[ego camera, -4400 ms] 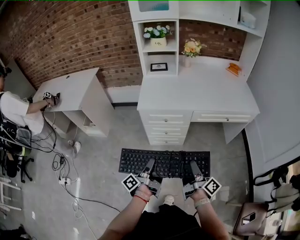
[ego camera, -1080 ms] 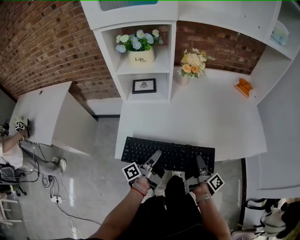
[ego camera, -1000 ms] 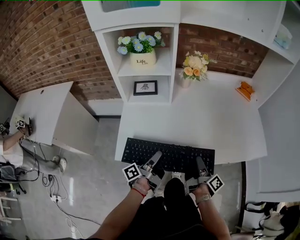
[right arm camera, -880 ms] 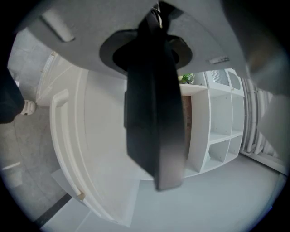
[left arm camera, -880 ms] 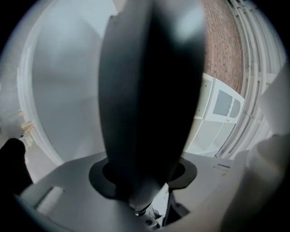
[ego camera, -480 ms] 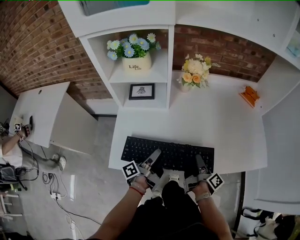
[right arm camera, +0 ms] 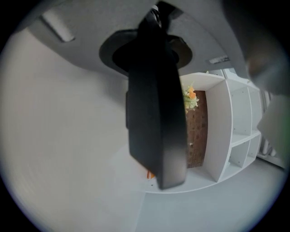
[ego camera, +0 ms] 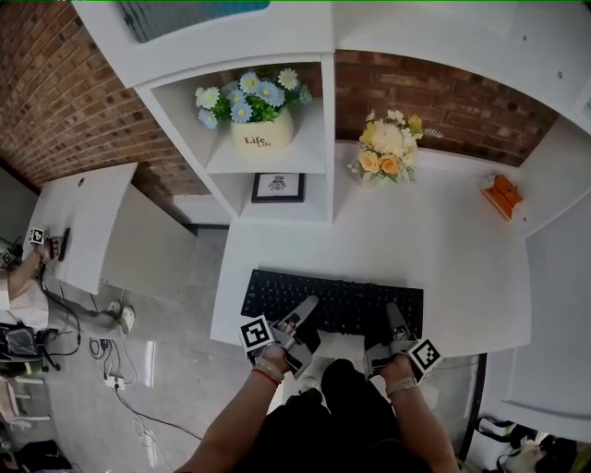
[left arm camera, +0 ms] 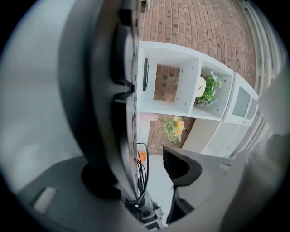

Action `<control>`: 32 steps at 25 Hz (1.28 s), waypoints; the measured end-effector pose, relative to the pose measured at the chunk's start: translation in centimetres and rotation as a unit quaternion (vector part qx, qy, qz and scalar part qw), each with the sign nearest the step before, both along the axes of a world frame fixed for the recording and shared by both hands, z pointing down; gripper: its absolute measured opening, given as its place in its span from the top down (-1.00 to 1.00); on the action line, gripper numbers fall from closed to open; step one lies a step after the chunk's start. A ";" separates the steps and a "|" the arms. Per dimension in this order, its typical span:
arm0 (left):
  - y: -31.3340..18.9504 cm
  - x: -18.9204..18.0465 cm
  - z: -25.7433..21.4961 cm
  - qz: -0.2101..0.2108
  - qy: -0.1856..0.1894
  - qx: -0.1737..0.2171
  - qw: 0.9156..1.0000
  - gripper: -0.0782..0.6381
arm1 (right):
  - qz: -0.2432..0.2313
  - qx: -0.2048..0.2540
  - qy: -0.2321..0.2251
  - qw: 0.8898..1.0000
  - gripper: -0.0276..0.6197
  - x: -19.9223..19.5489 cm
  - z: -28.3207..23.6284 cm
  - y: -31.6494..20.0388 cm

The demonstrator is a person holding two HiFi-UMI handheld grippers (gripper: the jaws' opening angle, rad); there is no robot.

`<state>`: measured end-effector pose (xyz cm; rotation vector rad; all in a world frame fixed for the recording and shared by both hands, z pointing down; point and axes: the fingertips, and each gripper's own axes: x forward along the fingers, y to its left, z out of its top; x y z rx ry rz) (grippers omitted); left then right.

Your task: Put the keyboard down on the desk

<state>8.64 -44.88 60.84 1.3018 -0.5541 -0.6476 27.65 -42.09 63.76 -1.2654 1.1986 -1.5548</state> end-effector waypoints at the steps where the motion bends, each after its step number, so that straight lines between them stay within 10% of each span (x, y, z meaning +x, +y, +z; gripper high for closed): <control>1: -0.2 0.0 0.1 0.001 -0.002 -0.001 1.000 0.04 | -0.002 -0.001 0.000 1.000 0.71 0.0 0.1 -0.3; 21: 0.8 1.0 -0.4 0.082 -0.072 0.039 0.993 -0.17 | -0.011 -0.044 -0.009 0.999 0.72 0.1 1.1 -2.1; 32: 4.3 2.4 -0.6 0.219 -0.245 0.202 0.923 -0.22 | -0.020 -0.067 -0.031 0.997 0.71 0.1 1.2 -2.3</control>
